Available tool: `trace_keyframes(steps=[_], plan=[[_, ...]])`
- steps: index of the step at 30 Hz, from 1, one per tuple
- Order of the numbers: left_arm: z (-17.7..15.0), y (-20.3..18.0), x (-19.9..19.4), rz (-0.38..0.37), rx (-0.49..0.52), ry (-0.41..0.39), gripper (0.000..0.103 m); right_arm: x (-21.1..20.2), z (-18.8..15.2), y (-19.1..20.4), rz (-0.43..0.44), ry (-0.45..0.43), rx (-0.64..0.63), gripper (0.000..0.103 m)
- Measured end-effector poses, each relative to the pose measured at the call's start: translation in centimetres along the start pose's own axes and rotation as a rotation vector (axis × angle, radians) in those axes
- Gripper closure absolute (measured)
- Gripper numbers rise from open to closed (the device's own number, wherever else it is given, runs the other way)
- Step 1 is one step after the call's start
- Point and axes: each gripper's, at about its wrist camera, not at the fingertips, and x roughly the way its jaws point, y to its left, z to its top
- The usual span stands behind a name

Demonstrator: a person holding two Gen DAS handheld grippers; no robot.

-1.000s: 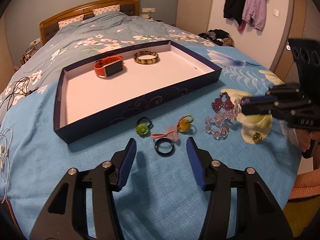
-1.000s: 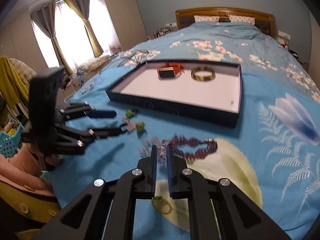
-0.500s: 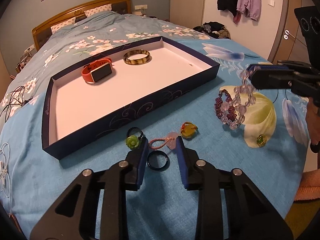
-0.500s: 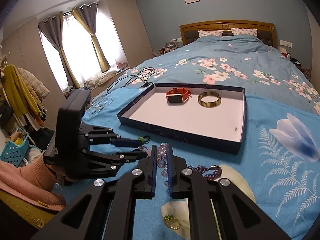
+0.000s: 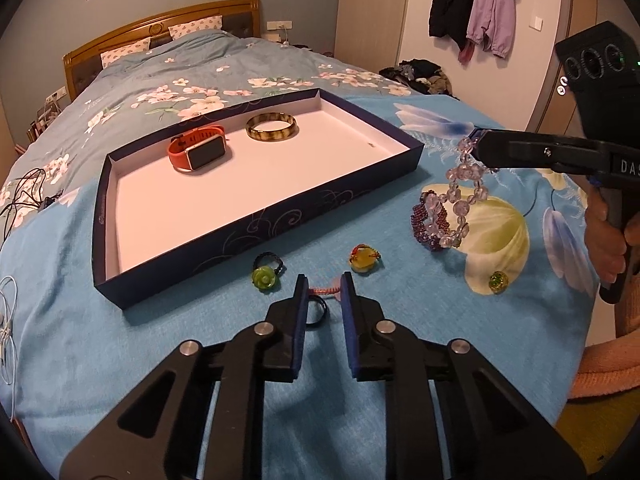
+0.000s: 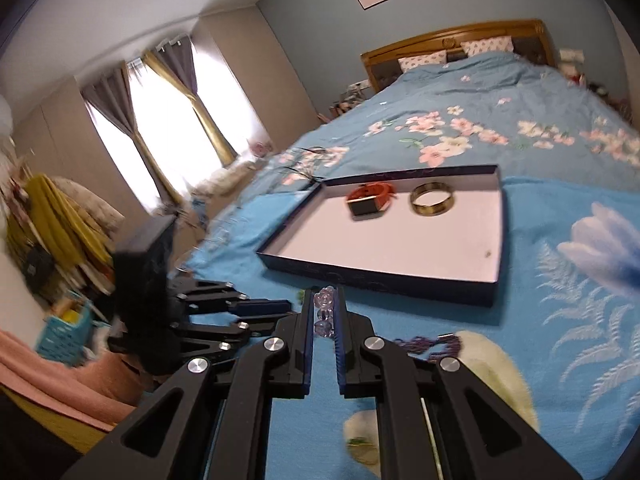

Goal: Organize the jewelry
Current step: 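Grasp the pink hair tie with the left tool while the right tool lifts the bead bracelet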

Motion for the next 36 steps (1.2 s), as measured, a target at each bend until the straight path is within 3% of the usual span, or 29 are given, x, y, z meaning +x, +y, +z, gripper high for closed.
trace_keyframes(steps=[6, 12, 21, 30, 36], plan=[[-0.5, 0.1, -0.5, -0.009, -0.002, 0.001, 0.086, 0.5, -0.3, 0.9, 0.104, 0.014, 0.002, 0.095], [-0.9, 0.3, -0.6, -0.001, -0.002, 0.003, 0.086, 1.8, -2.0, -0.8, -0.013, 0.121, 0.034, 0.095], [-1.0, -0.4, -0.7, -0.001, 0.019, -0.005, 0.078, 1.2, -4.1, -2.0, -0.104, 0.162, 0.027, 0.095], [-1.0, -0.8, -0.8, -0.002, 0.027, -0.004, 0.075, 0.3, -4.1, -2.5, -0.091, 0.117, 0.061, 0.095], [-1.0, -1.4, -1.0, -0.026, 0.038, -0.009, 0.075, -0.1, -2.1, 0.1, 0.013, 0.044, 0.005, 0.095]])
